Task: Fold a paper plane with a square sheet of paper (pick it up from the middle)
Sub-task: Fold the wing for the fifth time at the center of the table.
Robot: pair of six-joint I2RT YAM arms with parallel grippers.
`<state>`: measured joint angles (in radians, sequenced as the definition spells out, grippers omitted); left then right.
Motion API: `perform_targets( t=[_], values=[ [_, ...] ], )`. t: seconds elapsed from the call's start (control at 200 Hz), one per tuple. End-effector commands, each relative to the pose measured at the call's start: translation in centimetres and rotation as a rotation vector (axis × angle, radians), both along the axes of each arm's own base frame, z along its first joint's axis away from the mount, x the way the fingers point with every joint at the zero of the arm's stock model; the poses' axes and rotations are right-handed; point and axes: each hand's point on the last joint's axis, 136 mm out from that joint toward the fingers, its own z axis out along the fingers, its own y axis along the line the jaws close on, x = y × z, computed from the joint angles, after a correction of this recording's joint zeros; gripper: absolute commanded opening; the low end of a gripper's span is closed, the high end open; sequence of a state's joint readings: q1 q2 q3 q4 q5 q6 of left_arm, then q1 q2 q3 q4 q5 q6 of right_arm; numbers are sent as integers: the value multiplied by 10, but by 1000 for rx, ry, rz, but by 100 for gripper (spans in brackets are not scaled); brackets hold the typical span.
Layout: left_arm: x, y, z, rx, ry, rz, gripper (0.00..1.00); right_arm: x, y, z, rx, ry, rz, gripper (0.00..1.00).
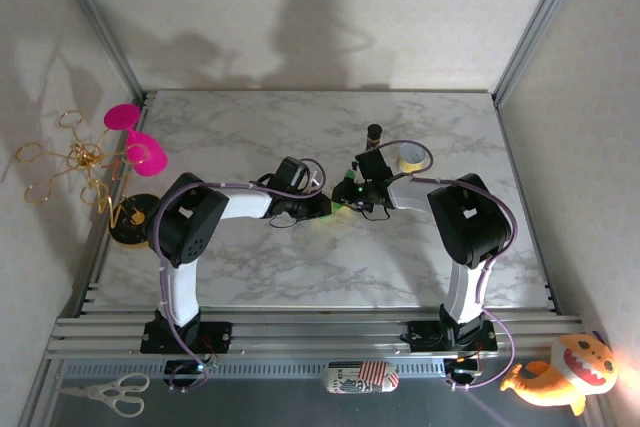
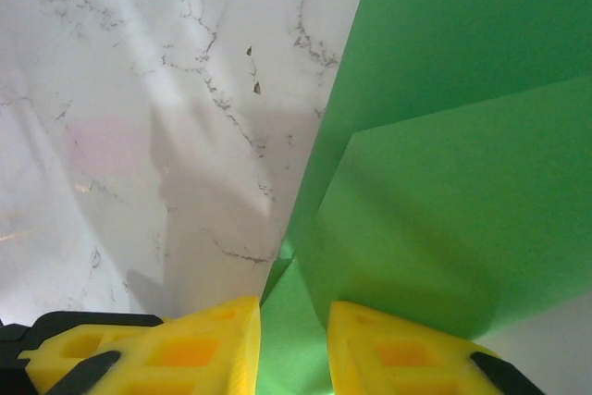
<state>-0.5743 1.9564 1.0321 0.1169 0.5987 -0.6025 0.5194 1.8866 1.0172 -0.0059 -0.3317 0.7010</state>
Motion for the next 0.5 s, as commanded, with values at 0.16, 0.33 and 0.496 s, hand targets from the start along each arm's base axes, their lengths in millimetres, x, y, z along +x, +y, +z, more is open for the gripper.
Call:
perform_targets(
  t=[0.16, 0.33, 0.496],
  values=[
    [-11, 18, 3, 77, 16, 26, 21, -8, -14, -27, -90, 64, 30, 28],
    [-10, 14, 8, 46, 17, 24, 19, -9, -13, -28, -89, 68, 40, 28],
    [-14, 14, 4, 42, 30, 23, 16, -10, -12, -31, -90, 77, 47, 28]
  ],
)
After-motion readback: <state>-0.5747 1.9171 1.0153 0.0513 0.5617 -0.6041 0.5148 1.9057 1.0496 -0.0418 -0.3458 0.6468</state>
